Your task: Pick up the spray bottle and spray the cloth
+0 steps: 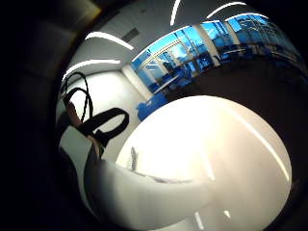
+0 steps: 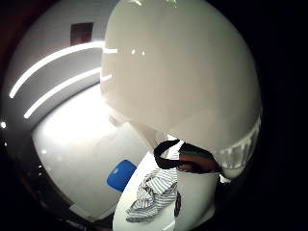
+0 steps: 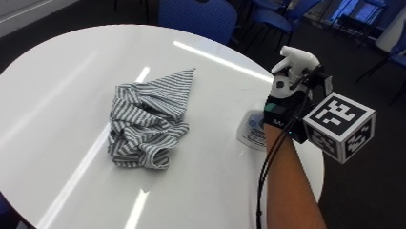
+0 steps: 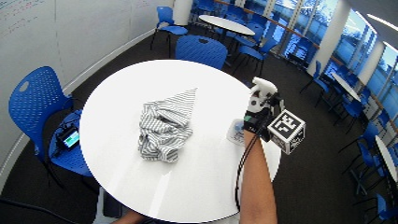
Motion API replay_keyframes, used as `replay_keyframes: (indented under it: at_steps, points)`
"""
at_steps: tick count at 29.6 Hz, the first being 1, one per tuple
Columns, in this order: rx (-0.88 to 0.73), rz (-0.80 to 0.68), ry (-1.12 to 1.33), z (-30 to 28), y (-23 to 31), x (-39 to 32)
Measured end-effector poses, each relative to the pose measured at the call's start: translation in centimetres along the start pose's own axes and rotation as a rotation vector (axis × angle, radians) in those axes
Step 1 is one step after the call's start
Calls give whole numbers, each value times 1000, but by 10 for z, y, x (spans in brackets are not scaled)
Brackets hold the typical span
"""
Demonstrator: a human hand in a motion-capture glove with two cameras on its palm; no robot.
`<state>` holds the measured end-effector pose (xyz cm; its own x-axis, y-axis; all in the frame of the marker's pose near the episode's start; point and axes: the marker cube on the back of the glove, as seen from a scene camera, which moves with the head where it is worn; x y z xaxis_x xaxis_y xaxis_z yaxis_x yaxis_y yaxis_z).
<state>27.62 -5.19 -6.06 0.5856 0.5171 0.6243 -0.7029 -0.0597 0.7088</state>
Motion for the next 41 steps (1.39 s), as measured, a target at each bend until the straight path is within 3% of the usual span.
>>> replay_keyframes:
  at_steps: [13, 18, 28, 41]
  points:
    - [-82, -75, 71, 19, 5, 23]
    - [-141, -287, 176, 11, 9, 5]
    - [-204, -859, 391, 12, 26, -58]
    - [-249, -1288, 519, 28, 60, -100]
